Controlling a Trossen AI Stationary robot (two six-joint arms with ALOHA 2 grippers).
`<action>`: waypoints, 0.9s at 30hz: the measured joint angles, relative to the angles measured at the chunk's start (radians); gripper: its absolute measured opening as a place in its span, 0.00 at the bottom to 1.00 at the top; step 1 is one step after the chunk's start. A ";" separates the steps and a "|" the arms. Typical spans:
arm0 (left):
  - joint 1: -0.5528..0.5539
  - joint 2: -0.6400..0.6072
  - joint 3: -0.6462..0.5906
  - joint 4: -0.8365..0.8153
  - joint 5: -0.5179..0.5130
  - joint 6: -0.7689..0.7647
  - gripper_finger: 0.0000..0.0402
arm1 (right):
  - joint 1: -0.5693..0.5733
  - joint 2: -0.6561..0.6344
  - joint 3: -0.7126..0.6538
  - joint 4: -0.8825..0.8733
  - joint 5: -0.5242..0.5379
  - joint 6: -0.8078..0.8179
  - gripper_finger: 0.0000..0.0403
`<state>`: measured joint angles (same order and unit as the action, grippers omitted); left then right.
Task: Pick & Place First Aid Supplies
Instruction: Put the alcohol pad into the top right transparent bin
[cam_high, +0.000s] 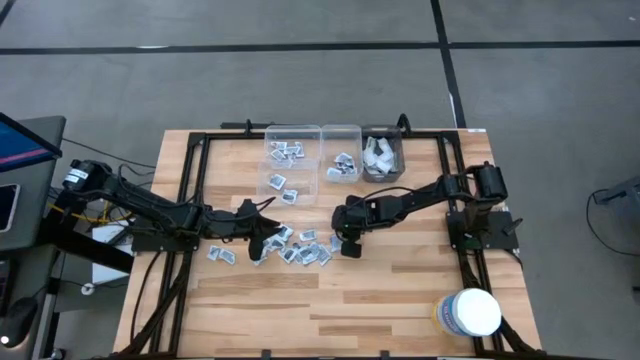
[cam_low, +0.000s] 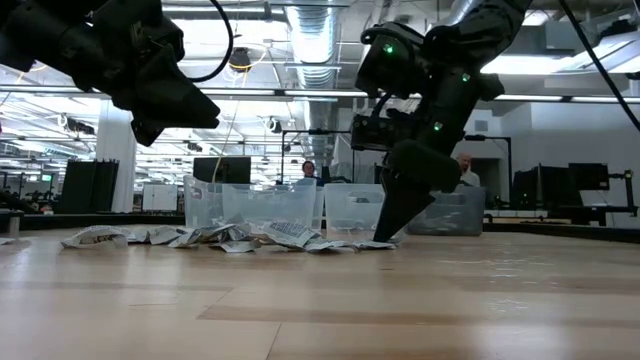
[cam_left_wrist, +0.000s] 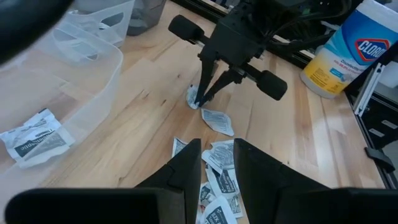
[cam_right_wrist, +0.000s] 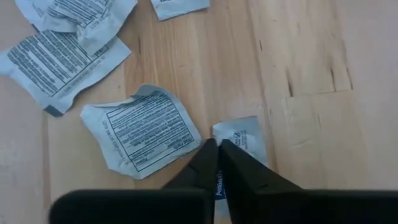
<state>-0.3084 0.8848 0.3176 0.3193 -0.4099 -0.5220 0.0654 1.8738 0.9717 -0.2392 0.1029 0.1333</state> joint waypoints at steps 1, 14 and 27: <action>0.000 0.000 0.000 0.000 0.000 0.000 0.23 | 0.000 -0.013 0.000 -0.001 0.000 0.000 0.02; 0.000 0.000 0.000 0.000 0.000 0.000 0.23 | -0.029 -0.210 0.200 -0.101 0.241 -0.188 0.01; 0.000 0.001 0.000 -0.001 0.000 -0.006 0.23 | -0.163 -0.241 0.290 -0.105 0.264 -0.290 0.00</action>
<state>-0.3084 0.8856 0.3176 0.3188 -0.4099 -0.5284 -0.0980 1.6331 1.2613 -0.3439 0.3672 -0.1567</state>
